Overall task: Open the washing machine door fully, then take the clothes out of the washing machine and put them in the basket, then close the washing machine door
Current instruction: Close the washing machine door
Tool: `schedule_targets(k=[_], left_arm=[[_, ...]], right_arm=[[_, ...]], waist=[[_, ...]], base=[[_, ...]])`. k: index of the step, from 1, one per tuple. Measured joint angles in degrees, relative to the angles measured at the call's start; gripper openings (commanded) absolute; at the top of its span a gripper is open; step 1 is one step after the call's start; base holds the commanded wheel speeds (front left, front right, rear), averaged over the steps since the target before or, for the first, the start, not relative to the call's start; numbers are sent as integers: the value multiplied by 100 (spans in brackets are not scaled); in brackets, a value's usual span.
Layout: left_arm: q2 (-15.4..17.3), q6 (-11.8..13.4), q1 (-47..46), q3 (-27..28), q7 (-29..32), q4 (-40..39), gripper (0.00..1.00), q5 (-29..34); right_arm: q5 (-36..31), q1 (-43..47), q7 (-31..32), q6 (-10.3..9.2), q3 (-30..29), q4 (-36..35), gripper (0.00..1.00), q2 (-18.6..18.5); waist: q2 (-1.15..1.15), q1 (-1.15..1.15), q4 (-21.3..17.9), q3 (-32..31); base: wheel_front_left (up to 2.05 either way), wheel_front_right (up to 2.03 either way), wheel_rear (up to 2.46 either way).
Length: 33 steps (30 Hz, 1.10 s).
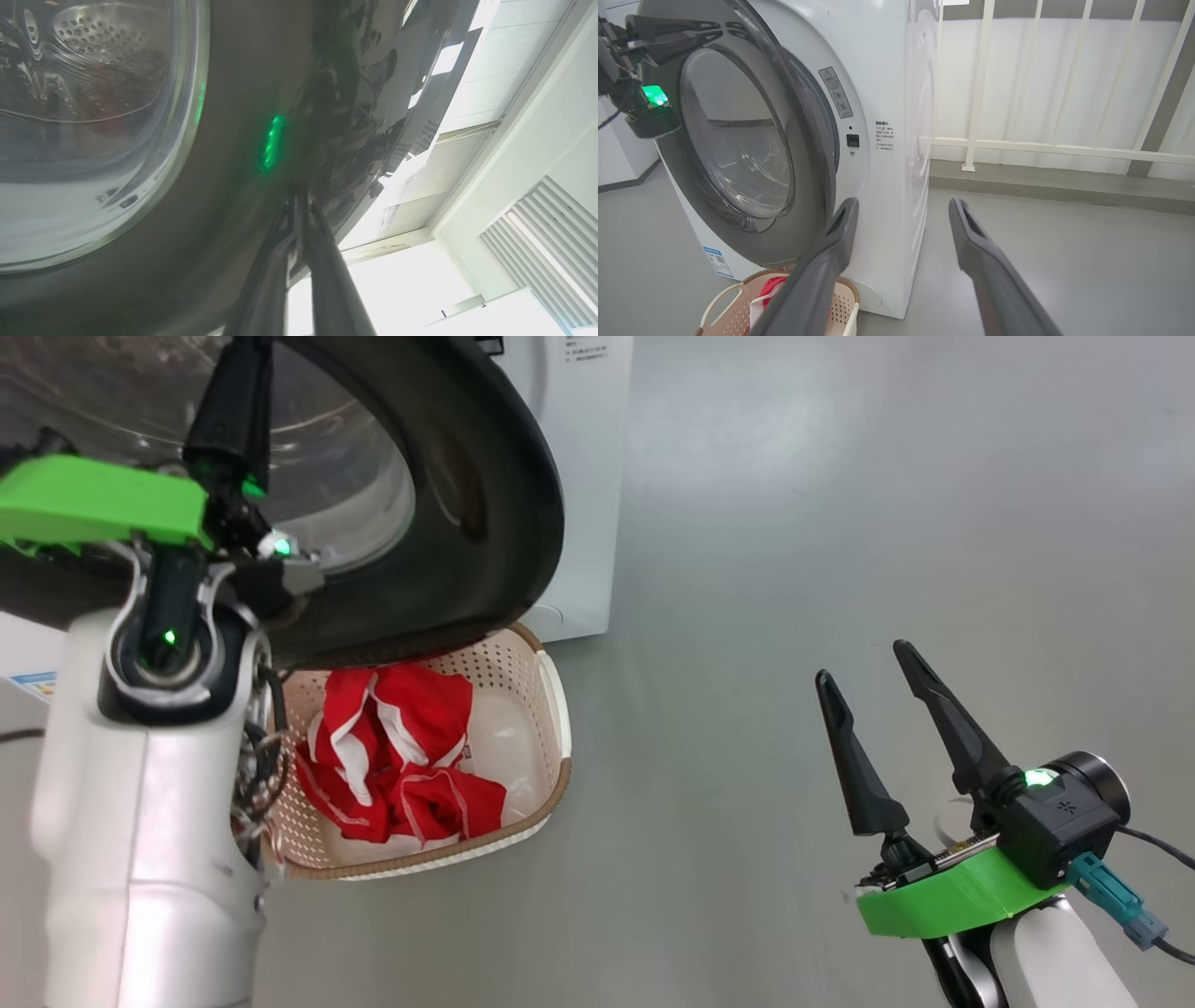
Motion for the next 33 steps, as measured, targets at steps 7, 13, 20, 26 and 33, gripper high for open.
schedule_targets(k=[7, 13, 20, 26, 33], left_arm=[[-12, 10, 739, -275, -42, -593, 100, 77], [205, -122, 1542, -609, -327, -1177, 100, 812], [633, -302, 2437, -1084, -1141, -1713, 100, 2279], [926, -299, 2926, -1608, -1749, -1892, 100, 3620], [1076, -27, 3448, -1683, -2093, -1985, 100, 4816]], right_arm=[[0, 10, 0, 0, -68, 22, 100, 1], [-1, 74, 0, 0, -119, 64, 100, 1], [-1, 218, 0, 0, -270, 91, 100, 2], [-100, 287, 0, 0, -397, 89, 100, 4], [-107, 438, 0, 0, -476, 67, 100, 4]], waist=[[0, 0, 174, -174], [0, 0, 351, -397], [0, 0, 586, -647], [0, 0, 742, -863], [0, 0, 831, -1123]], base=[[0, 0, 0], [0, 0, 0], [0, 0, 0], [0, 0, 0], [0, 0, 0]])
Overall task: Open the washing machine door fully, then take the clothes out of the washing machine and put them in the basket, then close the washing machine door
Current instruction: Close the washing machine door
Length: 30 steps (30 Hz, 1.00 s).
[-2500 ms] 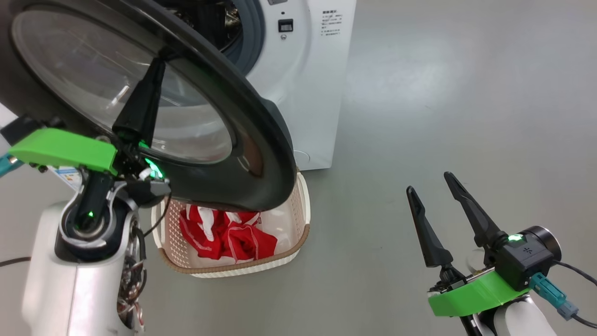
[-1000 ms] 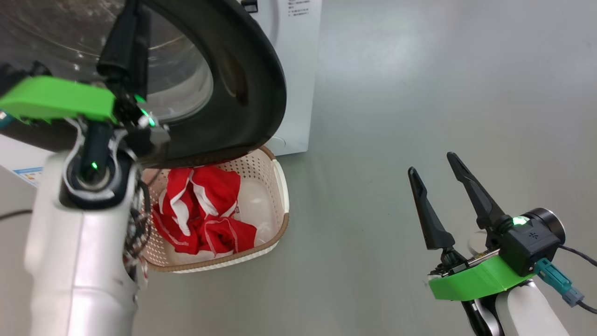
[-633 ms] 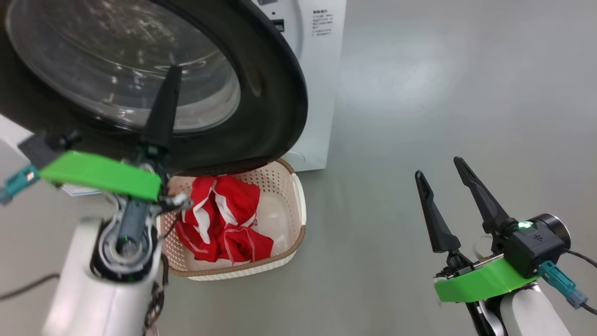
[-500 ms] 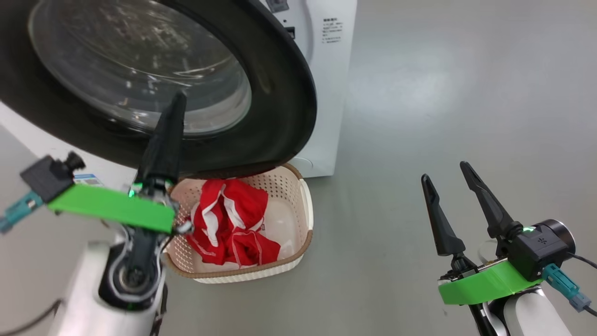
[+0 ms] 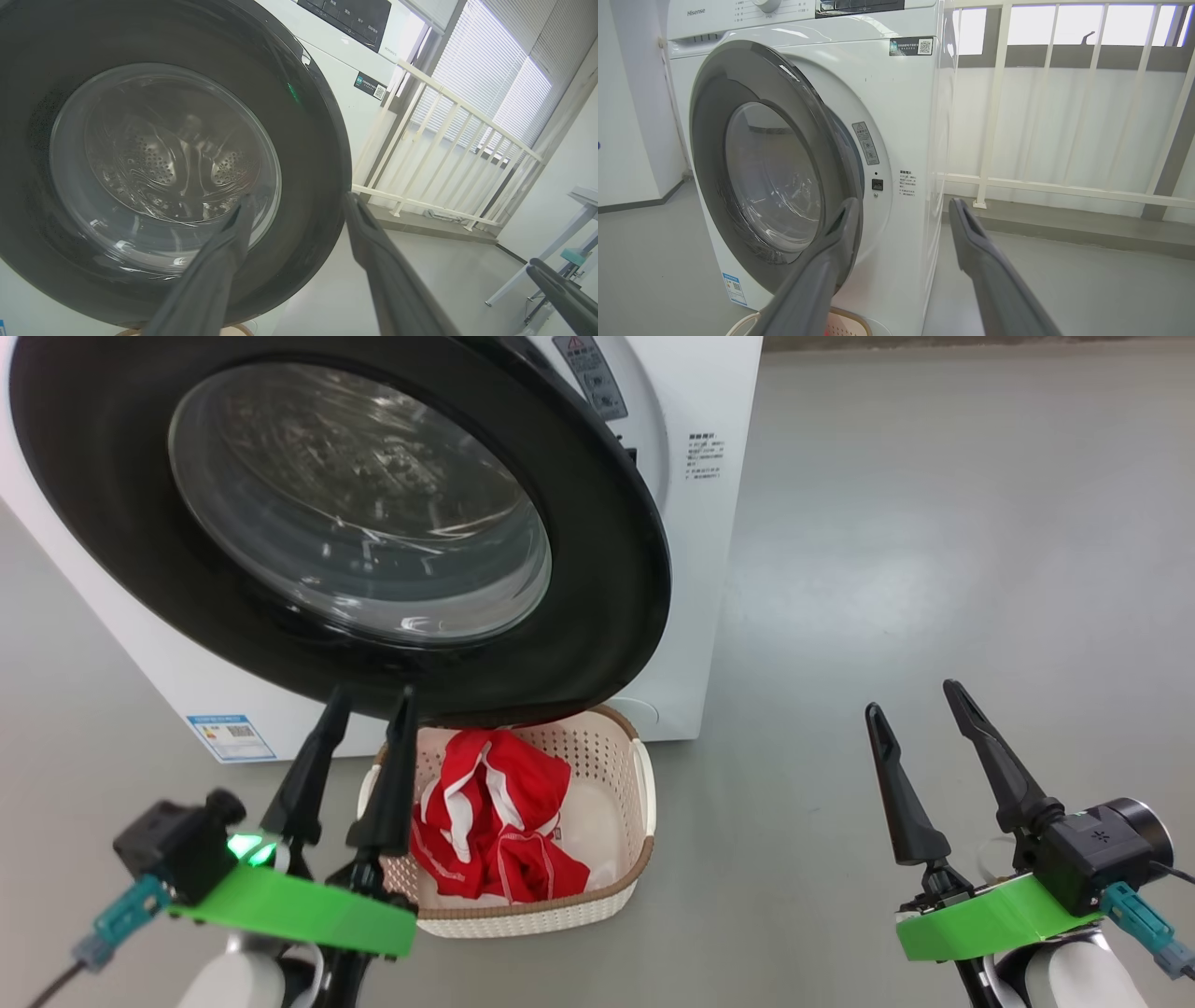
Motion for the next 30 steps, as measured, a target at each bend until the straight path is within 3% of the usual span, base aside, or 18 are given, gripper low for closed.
schedule_targets(k=[9, 24, 30], left_arm=[[73, 288, 672, 505, -26, -378, 100, 1122], [-107, 321, 1677, 946, -49, -588, 100, 2721], [-209, 318, 1731, 1029, -49, -605, 100, 3026]], right_arm=[[10, 86, 0, 0, -152, -115, 100, 4], [68, 462, 0, 0, -274, -287, 100, 20], [68, 574, 0, 0, -246, -324, 100, 23]], waist=[[0, 0, -11, -158], [0, 0, 1, -290], [0, 0, 8, -310]], base=[[0, 0, 0], [0, 0, 0], [0, 0, 0]])
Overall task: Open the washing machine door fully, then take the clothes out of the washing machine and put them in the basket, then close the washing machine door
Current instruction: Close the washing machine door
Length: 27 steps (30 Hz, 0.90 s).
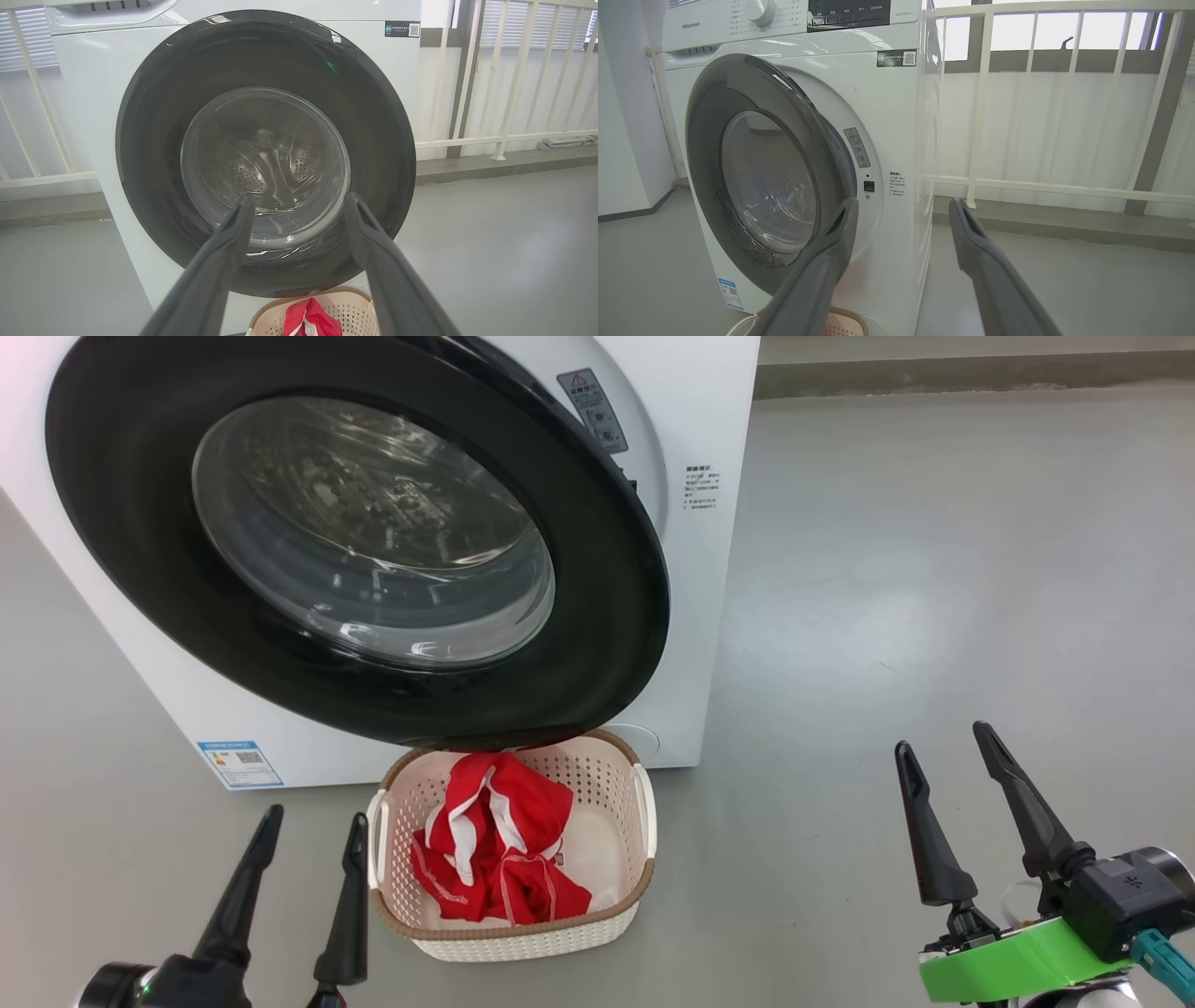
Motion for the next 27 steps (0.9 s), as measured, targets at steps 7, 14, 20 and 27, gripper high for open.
schedule_targets(k=[7, 14, 20, 27], left_arm=[[-136, -115, 99, 87, 0, 31, 100, 87], [-271, -193, 99, 134, 0, 35, 100, 147], [-350, -285, 97, 122, 0, -32, 100, 187], [-442, -341, 82, 29, 0, -108, 100, 212]], right_arm=[[5, 2, 0, 0, 83, -4, 100, 1], [3, 2, 0, 0, 92, 30, 50, 2], [-22, -34, 0, 0, 109, 200, 0, 2], [-190, -567, 1, 0, 298, 747, 0, -2]], waist=[[0, 0, -22, 28], [0, 0, 15, 35], [0, 0, 113, 76], [0, 0, 319, 177]], base=[[0, 0, 0], [0, 0, 0], [0, 0, 0], [0, 0, 0]])
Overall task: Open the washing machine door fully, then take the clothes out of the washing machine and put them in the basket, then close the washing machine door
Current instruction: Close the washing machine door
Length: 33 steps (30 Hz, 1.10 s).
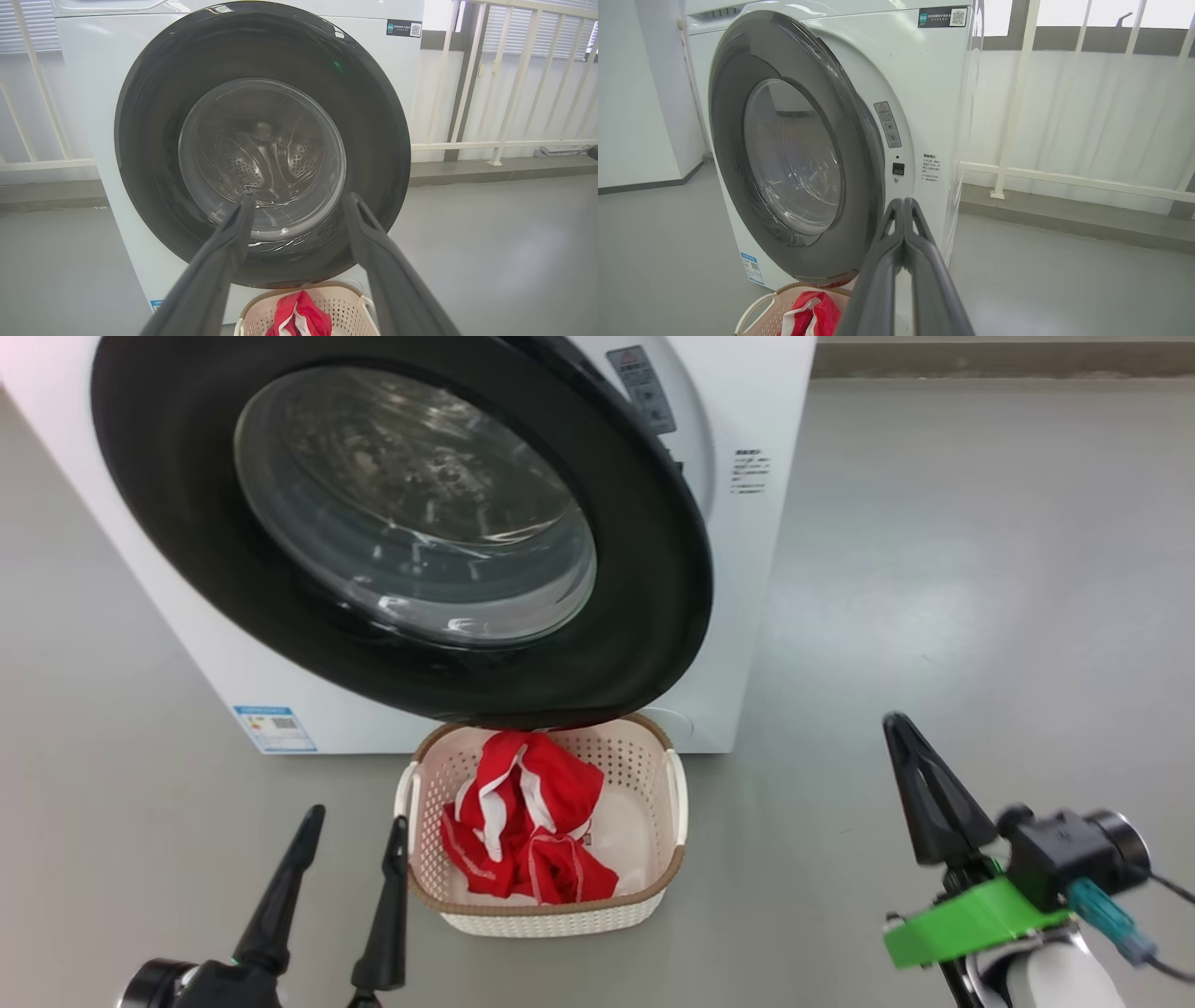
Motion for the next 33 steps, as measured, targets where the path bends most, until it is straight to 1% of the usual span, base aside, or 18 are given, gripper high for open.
schedule_targets(k=[2, 6, 12, 17, 22, 25, 26, 29, 33], left_arm=[[-19, -43, -10, -49, 0, -4, 100, 21], [-73, -51, -78, -126, 0, 2, 100, 24], [-149, -120, -259, -225, -1, 45, 100, 24], [-188, -151, -413, -285, 0, 146, 100, 24], [-233, -201, -501, -318, -1, 174, 100, 24], [-253, -204, -526, -324, 0, 189, 100, 24], [-260, -243, -563, -327, 0, 198, 100, 24], [-294, -246, -650, -337, 0, 201, 100, 22], [-338, -255, -754, -403, 0, 230, 100, -66]], right_arm=[[-73, -225, 0, 0, 58, 181, 0, -2], [-145, -665, 0, 0, 292, 682, 0, -20], [-174, -1502, 65, 0, 751, 1508, 0, -38], [-168, -2291, 57, 0, 924, 2104, 0, -62], [-121, -2851, 46, 0, 1013, 2596, 0, -70], [-116, -3148, 23, 0, 1058, 2846, 0, -75], [-118, -3240, 23, 0, 1062, 2889, 0, -80], [-120, -3466, 11, 0, 1038, 2941, 0, -86], [-201, -3727, 7, 0, 804, 2962, 0, -104]], waist=[[0, 0, 77, 29], [0, 0, 256, 97], [0, 0, 504, 281], [0, 0, 678, 461], [0, 0, 812, 609], [0, 0, 861, 710], [0, 0, 874, 745], [0, 0, 903, 852], [0, 0, 927, 1011]], base=[[0, 0, 0], [0, 0, 0], [0, 0, 0], [0, 0, 0], [0, 0, 0], [0, 0, 0], [0, 0, 0], [0, 0, 0], [0, 0, 0]])
